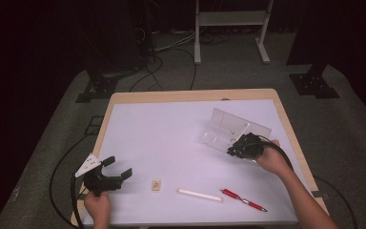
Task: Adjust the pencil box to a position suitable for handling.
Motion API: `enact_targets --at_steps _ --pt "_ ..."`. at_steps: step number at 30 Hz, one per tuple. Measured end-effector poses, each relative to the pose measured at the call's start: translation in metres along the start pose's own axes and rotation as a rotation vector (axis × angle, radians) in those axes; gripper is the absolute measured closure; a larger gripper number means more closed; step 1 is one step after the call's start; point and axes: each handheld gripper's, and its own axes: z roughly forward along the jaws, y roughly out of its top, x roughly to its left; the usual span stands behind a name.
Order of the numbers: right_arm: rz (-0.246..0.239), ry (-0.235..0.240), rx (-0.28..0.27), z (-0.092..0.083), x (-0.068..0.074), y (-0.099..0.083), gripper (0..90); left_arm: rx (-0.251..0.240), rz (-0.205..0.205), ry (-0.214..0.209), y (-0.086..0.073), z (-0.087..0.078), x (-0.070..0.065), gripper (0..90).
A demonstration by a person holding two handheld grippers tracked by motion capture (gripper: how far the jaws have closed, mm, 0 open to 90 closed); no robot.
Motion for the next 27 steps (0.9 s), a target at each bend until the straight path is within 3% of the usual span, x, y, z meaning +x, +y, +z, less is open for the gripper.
enact_targets --at_steps 4,13,20,27 --pt "-0.030 0.005 -0.003 0.002 0.006 0.006 85.2 0.002 -0.001 0.001 0.000 0.000 0.000 0.1" --pt "-0.103 0.066 -0.026 0.011 0.022 0.029 84.8 -0.003 -0.008 -0.001 0.000 -0.001 0.001 0.1" --pt "-0.138 0.123 -0.038 0.018 0.032 0.043 84.4 -0.004 -0.008 -0.002 0.000 -0.001 0.001 0.1" --pt "-0.144 0.157 -0.032 0.030 0.035 0.049 84.3 -0.003 -0.008 0.000 0.000 -0.001 0.002 0.1"
